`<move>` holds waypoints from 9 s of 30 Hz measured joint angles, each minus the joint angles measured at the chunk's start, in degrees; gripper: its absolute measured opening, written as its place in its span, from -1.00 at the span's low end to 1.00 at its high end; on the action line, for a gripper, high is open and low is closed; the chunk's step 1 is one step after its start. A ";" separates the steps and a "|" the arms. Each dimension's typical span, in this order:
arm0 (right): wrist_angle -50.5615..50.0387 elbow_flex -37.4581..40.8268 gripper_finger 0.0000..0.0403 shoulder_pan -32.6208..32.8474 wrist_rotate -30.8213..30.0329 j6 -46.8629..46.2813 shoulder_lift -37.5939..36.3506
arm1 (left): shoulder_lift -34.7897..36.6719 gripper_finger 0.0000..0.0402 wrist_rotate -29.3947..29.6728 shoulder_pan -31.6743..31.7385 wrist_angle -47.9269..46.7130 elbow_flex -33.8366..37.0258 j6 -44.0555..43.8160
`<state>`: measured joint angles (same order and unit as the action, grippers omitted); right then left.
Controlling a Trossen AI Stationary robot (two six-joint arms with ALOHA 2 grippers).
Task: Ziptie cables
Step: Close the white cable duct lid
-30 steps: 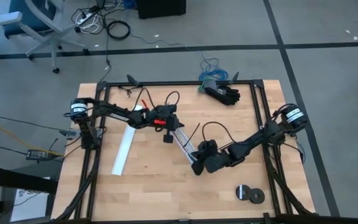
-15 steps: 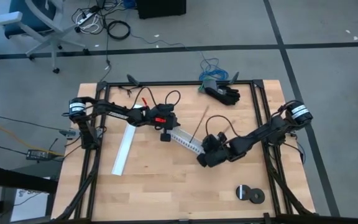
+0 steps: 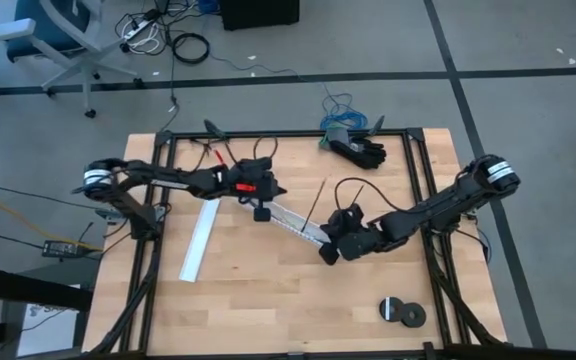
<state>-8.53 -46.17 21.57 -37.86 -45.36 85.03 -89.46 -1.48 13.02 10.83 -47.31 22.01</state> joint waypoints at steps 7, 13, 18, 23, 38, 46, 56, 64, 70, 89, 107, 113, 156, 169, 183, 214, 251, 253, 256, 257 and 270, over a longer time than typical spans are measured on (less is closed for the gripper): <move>-10.24 0.00 -1.00 9.27 -11.66 -8.81 -4.15 | 10.67 -0.98 4.05 -1.36 -6.94 1.70 -2.61; -21.88 0.00 -1.00 18.38 -17.22 -26.87 -4.64 | 26.38 -0.99 17.04 -5.79 -6.69 9.81 -7.18; -23.74 0.00 -1.00 20.42 -11.53 -30.89 -3.01 | 35.74 -0.99 29.07 -10.59 -12.01 16.51 -16.39; -22.95 0.00 -1.00 24.61 -12.46 -35.29 -2.67 | 39.30 -0.99 36.32 -17.05 -19.29 20.71 -29.36; -42.35 -20.71 -1.00 32.70 -9.50 -58.38 18.71 | 37.90 -1.00 56.06 -44.10 -37.74 19.98 -57.48; -48.14 -33.96 -1.00 34.60 -8.91 -65.05 31.06 | 36.53 -0.98 51.61 -47.95 -52.85 20.54 -78.60; -49.02 -36.72 -1.00 34.64 -10.16 -64.29 34.03 | 36.53 -0.97 47.07 -48.03 -46.87 25.16 -82.12; -49.67 -36.72 -1.00 34.64 -10.73 -64.04 33.94 | 36.53 -0.85 47.04 -47.77 -43.10 25.14 -84.21; -50.02 -36.72 -1.00 34.64 -10.73 -63.98 33.88 | 36.53 -0.57 47.26 -45.41 -43.80 25.14 -86.76; -50.80 -36.70 -1.00 34.62 -11.65 -63.52 33.86 | 25.39 -0.45 37.69 -32.55 -41.78 25.13 -87.39; -50.68 -36.66 -1.00 34.62 -11.79 -63.54 33.84 | 17.79 -0.95 30.27 -25.73 -38.59 24.59 -83.81; -50.28 -36.65 -1.00 34.62 -11.81 -63.54 33.84 | 18.57 -0.98 30.39 -26.18 -43.75 22.44 -83.83; -75.26 -36.63 -1.00 37.34 -14.46 -77.28 30.07 | -3.16 -1.00 14.62 -22.38 58.21 14.86 -63.91; -80.23 -36.65 -1.00 36.53 -13.54 -77.62 23.42 | -36.02 -1.00 -3.87 -18.46 73.44 -12.16 -82.75; -79.41 -36.65 -1.00 36.45 -12.90 -78.09 23.45 | -48.20 -0.90 -4.20 -16.41 74.35 -23.94 -94.13; -74.46 -34.05 -1.00 36.62 -10.58 -78.04 23.54 | -23.36 -0.97 -9.63 -15.31 25.92 -24.37 -40.29; -52.37 -34.86 -1.00 38.21 6.69 -62.65 23.61 | 23.22 -0.94 26.86 -9.73 13.20 33.56 -26.95; -52.70 -35.57 -1.00 40.14 7.85 -68.15 23.63 | 23.15 -0.94 26.85 -9.73 13.16 34.12 -26.77; -56.57 -37.37 -1.00 41.98 11.78 -73.55 24.40 | 23.15 -0.94 26.86 -9.73 13.01 34.77 -26.74; -59.84 -38.64 -1.00 42.26 14.47 -74.93 25.23 | 23.13 -0.94 26.84 -9.73 12.94 35.00 -26.78; -80.14 -43.12 -1.00 37.74 4.98 -63.32 28.93 | 23.11 -0.94 26.88 -9.73 13.83 35.52 -26.81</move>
<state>-88.67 -89.30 59.31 -32.88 -108.68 113.96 -66.35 25.41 3.29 24.66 -11.79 -4.80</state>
